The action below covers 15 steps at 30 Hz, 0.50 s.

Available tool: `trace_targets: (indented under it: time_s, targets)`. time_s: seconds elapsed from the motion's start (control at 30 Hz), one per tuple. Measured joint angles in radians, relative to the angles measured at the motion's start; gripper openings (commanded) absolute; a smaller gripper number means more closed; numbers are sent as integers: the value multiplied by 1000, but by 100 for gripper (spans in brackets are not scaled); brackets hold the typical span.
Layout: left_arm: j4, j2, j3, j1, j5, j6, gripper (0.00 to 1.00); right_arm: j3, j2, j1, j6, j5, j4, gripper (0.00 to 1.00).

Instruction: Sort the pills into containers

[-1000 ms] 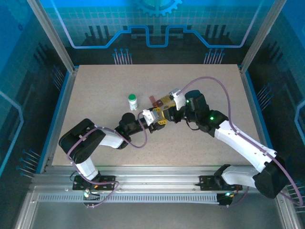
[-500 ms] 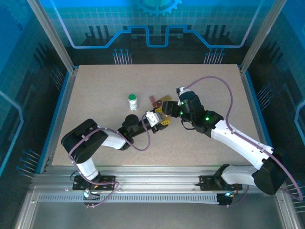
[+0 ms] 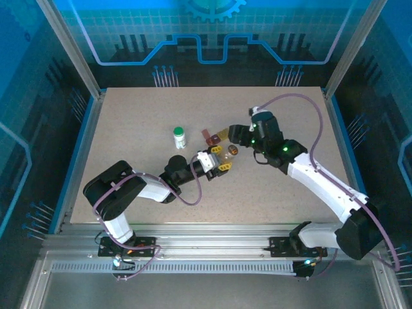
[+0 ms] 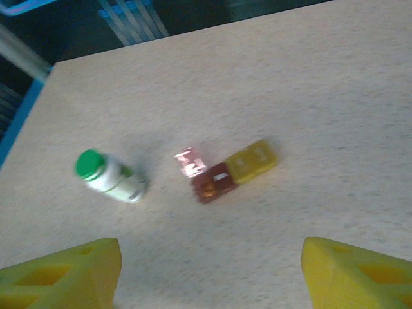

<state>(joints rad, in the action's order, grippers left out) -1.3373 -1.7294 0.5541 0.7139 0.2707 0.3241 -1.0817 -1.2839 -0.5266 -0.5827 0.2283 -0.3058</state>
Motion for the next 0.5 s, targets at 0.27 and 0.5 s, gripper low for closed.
trace_targets:
  time_s: [0.27, 0.5]
  targets:
    - [-11, 3, 0, -11, 31, -27, 0, 24, 39, 109, 155, -184, 36, 66]
    - [-16, 3, 0, -71, 103, -109, 0, 134, 228, 122, 516, -564, 179, 61]
